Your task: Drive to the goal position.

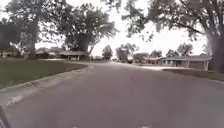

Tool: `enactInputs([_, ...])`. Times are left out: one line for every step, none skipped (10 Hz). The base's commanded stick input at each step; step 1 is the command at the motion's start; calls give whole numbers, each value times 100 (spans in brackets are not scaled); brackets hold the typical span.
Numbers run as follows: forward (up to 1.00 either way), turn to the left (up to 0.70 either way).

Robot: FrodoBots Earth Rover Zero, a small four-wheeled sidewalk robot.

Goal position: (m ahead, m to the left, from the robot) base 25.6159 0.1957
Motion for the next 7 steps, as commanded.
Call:
enactInputs([70,0])
enactInputs([70,0])
enactInputs([70,0])
enactInputs([70,0])
enactInputs([70,0])
enactInputs([70,0])
enactInputs([70,0])
